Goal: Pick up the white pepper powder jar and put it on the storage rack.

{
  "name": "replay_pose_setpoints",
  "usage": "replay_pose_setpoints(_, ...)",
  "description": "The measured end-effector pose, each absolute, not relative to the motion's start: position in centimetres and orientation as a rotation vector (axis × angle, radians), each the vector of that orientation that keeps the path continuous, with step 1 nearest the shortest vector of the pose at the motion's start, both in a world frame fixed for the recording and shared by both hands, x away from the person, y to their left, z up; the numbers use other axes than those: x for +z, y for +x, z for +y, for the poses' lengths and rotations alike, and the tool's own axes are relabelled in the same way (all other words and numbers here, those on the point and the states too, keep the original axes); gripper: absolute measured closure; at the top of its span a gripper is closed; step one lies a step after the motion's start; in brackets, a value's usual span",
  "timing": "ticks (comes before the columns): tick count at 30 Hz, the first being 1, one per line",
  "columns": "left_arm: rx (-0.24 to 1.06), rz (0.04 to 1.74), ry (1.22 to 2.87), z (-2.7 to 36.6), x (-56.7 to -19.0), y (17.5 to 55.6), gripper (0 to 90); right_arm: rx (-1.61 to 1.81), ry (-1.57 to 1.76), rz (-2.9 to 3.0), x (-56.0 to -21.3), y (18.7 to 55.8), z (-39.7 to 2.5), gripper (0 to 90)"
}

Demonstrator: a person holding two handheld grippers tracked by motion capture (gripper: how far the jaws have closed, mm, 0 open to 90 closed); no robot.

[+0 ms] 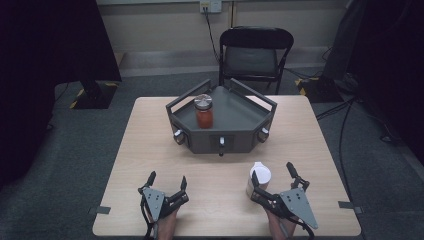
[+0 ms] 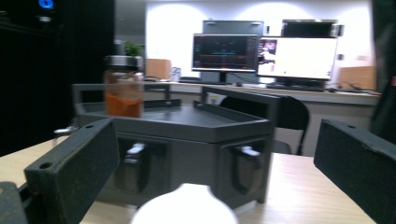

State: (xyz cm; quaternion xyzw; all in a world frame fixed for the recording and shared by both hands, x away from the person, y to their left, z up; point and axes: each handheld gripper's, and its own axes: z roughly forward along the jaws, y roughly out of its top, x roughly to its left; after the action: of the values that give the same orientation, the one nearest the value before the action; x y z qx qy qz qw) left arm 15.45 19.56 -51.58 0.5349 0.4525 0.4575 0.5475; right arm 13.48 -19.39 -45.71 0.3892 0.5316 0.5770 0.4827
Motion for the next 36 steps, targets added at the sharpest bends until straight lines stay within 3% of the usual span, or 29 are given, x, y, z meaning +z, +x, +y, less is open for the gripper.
replay_pose_setpoints(13, 1.084, 1.072, 1.267, 19.6, -51.6, 15.5, 0.0, 1.408, 0.980, 1.379, -46.1, 14.3, -18.7, 0.5)
replay_pose_setpoints(36, 1.084, 1.072, 1.267, 19.6, -51.6, 15.5, 0.1, 1.347, 1.106, 1.468, -47.9, 14.7, -18.8, 19.3)
